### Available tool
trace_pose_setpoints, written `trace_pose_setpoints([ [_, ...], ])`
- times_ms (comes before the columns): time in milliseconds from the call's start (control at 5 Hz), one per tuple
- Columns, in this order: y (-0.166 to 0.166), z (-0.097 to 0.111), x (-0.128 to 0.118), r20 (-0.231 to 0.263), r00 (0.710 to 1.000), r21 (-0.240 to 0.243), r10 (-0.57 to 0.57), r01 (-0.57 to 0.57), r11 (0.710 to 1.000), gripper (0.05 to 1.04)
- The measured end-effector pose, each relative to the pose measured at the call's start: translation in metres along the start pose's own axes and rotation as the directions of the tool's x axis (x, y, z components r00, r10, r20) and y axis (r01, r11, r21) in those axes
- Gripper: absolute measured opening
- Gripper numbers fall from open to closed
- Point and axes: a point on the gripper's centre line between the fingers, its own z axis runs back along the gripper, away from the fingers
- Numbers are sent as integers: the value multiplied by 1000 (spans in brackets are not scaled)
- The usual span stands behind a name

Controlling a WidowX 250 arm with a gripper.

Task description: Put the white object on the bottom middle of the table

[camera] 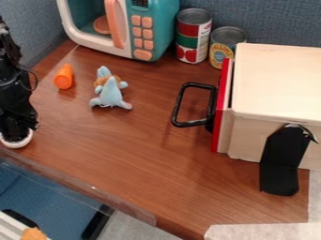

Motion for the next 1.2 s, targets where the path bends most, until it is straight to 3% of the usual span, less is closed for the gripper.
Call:
trace_pose_setpoints([
  [200, -11, 8, -4, 14, 999, -47, -39, 40, 998, 224],
  [400, -35, 37, -5, 83, 991, -72, -105, 111, 991, 224],
  [600, -77, 57, 2, 119, 966, -83, -230, 241, 967, 224],
  [800, -116, 61, 8, 138, 929, -54, -343, 353, 934, 224],
  [1000, -144, 48, 12, 112, 900, -90, -421, 431, 898, 224],
  [1200, -155, 33, 16, 95, 889, -63, -447, 454, 889, 224],
])
